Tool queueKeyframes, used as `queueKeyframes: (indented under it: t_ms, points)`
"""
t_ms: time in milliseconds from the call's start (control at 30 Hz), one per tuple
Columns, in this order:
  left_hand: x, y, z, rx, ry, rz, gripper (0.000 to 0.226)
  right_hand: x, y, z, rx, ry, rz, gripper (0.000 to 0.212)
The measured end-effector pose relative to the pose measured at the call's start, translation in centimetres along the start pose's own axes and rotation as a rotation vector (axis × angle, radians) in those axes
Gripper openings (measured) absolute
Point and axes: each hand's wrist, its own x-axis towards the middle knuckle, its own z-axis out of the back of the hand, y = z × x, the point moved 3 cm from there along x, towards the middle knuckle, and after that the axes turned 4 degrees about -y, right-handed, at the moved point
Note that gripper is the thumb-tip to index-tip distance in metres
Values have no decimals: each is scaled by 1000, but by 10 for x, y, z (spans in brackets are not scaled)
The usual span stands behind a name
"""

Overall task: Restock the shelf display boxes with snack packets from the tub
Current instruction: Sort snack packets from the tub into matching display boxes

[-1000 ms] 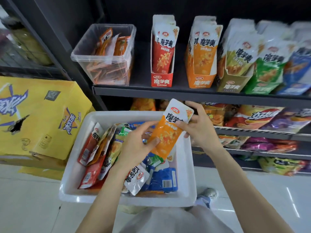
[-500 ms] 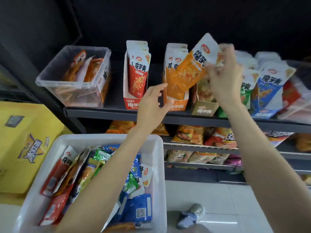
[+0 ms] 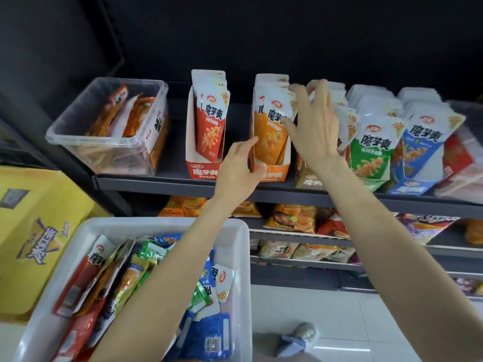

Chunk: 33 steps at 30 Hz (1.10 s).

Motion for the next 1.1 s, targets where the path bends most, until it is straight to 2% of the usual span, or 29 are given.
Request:
queueKeyframes:
  t_ms: [100,167,233,300,433,533,633,700,867,967,1033,1100]
  points:
    - [-8,-4,9,-59,-13,2,55,-43,9,22,169,-163,-9,30]
    - [-26,-7,24,-154,-50,-13,48,-81,21,32,291,-145,-22,25]
    - [-52,-7,46,-258,-106,-49,37,-118,37,37,441,-29,-23,21]
    - [-84,4,69,-296,-138,-58,27,-151,56,32,554,157,-13,18]
    - [-146,54,107,-183,-80,89,18,-200,103,7,595,555,62,21]
    - [-188,102,125,113,75,165,27,-224,136,-13,572,784,142,23]
    - [-224,136,139,368,299,99,42,-239,170,-24,564,885,244,27]
    - [-243,149,149,407,419,87,56,-248,189,-27,552,944,262,27]
    - [-263,162,154,361,543,64,63,-273,212,-34,426,1100,141,38]
    - [-260,158,149,369,553,18,65,-278,211,-35,551,1174,34,26]
    - [-256,153,150,302,570,-22,70,-271,202,-35,680,1146,-156,13]
    - [-252,145,152,195,608,-29,79,-263,192,-31,910,1083,-498,16]
